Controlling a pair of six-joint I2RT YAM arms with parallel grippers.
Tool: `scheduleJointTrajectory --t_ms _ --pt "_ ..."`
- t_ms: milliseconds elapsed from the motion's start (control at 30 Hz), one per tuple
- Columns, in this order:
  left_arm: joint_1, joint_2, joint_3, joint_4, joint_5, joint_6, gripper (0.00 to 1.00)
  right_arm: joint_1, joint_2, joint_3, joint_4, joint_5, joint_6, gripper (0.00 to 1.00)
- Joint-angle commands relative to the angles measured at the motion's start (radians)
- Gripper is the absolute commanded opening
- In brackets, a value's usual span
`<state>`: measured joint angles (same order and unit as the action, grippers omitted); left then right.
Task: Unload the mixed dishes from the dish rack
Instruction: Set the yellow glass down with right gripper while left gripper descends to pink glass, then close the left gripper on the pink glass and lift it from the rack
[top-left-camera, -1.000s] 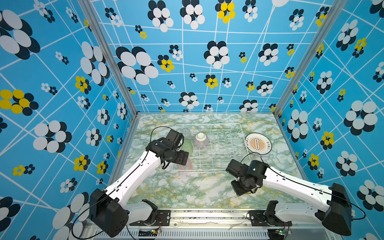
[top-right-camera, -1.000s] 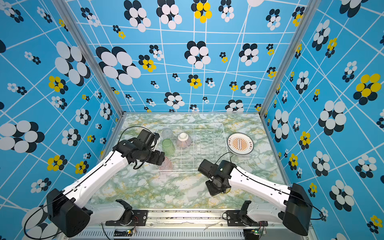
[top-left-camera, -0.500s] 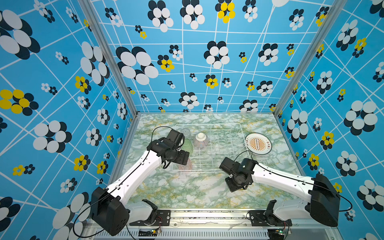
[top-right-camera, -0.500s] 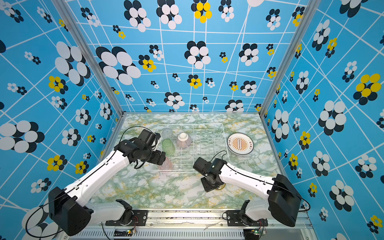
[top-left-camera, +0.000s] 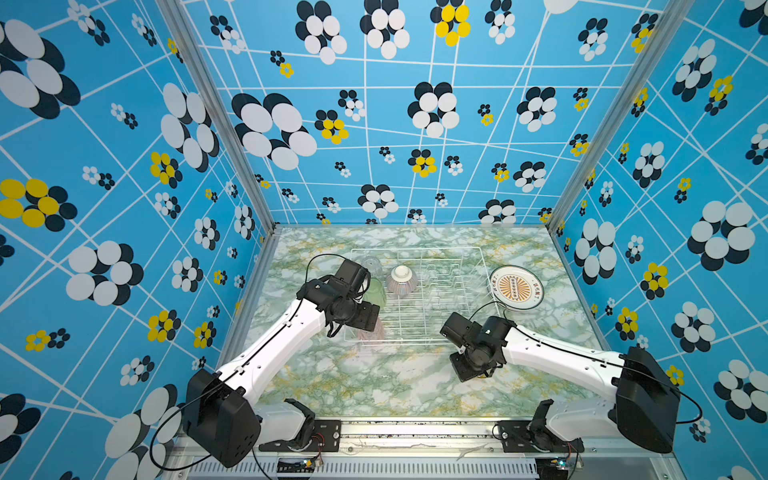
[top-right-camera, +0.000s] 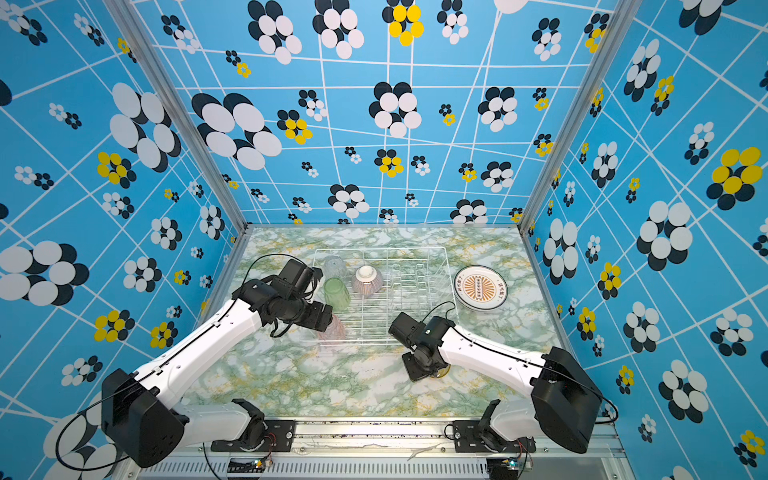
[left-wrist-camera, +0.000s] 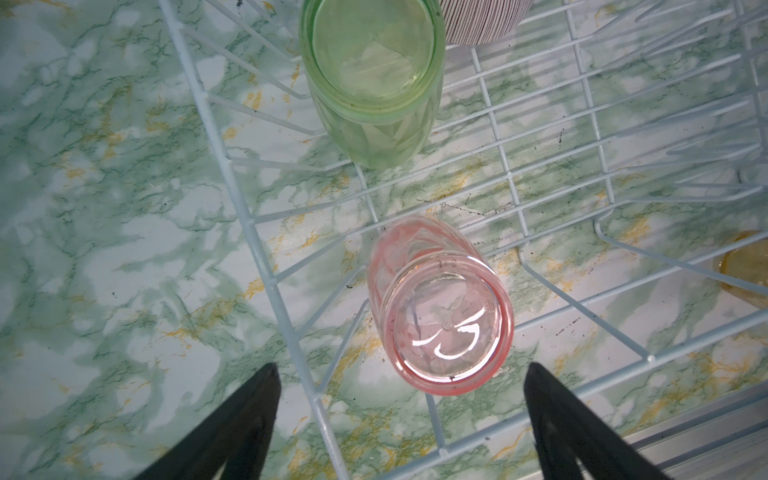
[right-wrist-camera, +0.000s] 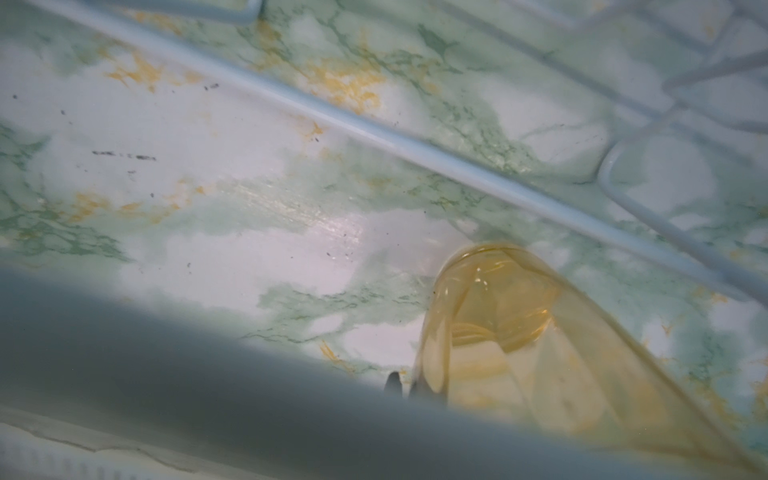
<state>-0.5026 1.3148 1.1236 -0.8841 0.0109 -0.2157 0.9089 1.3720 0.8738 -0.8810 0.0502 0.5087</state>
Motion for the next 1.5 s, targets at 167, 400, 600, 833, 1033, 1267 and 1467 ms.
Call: scheduleJointTrajectory --t_ms 167,400,600,833,1033,1267,1467 --pt "-0.009 0.041 -0.005 -0.011 0.000 0.016 0.93 -0.014 0.022 -0.018 0.013 -0.006 -0.019 0.08" --pt "-0.014 0.054 0.005 -0.016 0.000 0.016 0.93 -0.017 0.006 0.002 -0.013 0.006 -0.027 0.20" --pt "-0.025 0.047 0.008 -0.032 -0.007 0.015 0.93 -0.017 -0.034 0.045 -0.073 0.013 -0.037 0.45" --pt "-0.049 0.062 0.017 -0.057 -0.035 0.015 0.94 -0.016 -0.163 0.068 -0.108 -0.051 -0.051 0.57" --pt "-0.056 0.097 0.021 -0.048 -0.049 0.011 0.94 -0.017 -0.313 0.078 -0.113 -0.137 -0.052 0.60" --pt "-0.069 0.168 0.051 -0.031 -0.044 0.006 0.93 -0.017 -0.404 0.078 -0.089 -0.121 -0.041 0.63" --pt "-0.079 0.244 0.073 -0.042 -0.058 0.001 0.93 -0.017 -0.371 0.069 -0.068 -0.109 -0.058 0.64"
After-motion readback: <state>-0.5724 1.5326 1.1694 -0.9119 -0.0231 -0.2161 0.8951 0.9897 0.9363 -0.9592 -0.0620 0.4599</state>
